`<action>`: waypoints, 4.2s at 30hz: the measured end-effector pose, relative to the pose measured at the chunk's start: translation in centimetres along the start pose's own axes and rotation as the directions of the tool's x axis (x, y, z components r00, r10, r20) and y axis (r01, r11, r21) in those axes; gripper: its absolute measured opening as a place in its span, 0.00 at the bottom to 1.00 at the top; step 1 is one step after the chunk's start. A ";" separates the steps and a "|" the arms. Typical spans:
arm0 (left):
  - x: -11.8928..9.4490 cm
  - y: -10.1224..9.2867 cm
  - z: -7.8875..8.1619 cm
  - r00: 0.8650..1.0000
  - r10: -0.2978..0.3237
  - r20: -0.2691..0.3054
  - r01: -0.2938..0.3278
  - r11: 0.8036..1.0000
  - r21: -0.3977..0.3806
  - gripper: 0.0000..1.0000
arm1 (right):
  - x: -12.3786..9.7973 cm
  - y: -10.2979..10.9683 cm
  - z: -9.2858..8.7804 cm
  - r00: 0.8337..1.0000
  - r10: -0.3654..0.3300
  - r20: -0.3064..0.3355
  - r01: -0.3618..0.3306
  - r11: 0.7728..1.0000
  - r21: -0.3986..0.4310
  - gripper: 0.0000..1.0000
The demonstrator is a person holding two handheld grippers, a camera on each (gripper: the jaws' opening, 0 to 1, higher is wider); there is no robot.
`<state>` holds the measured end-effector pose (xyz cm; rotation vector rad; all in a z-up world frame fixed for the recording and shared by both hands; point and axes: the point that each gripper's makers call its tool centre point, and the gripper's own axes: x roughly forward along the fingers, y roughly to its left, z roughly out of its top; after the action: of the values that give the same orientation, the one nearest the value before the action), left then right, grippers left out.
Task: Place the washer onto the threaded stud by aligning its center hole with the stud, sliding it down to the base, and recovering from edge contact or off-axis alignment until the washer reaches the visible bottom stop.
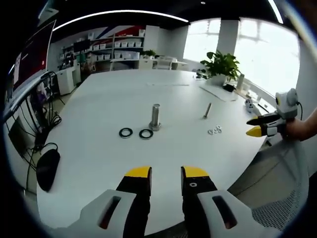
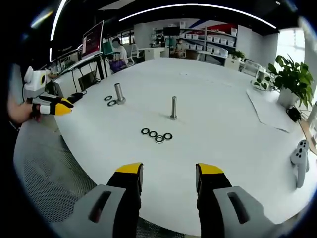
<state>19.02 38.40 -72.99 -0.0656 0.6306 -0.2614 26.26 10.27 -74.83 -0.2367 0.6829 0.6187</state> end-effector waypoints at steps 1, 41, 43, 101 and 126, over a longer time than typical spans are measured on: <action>0.0 0.0 0.0 1.000 0.001 -0.002 -0.001 1.000 0.002 0.21 | 0.0 0.0 0.0 1.000 0.000 -0.001 0.000 1.000 0.000 0.46; 0.1 0.1 -0.3 1.000 0.007 -0.017 -0.007 1.000 0.003 0.21 | 0.0 -0.1 -0.1 1.000 0.006 0.002 -0.006 1.000 0.015 0.46; 0.1 0.1 -0.3 1.000 0.010 -0.017 -0.010 1.000 0.004 0.20 | 0.1 -0.1 -0.1 1.000 0.007 0.001 -0.007 1.000 0.012 0.46; 0.1 0.6 -0.6 0.999 0.031 -0.029 -0.030 0.999 0.011 0.18 | 0.1 -0.1 -0.1 1.000 0.009 0.008 -0.009 1.000 0.027 0.45; 0.4 1.5 -2.2 0.991 0.071 -0.115 -0.073 0.997 -0.016 0.20 | -0.4 0.1 1.1 0.997 0.032 0.068 -0.036 0.998 0.060 0.45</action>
<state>18.36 39.77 -75.17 -0.0471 0.7483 -0.1902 26.50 10.63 -73.78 -0.1468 0.6408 0.6344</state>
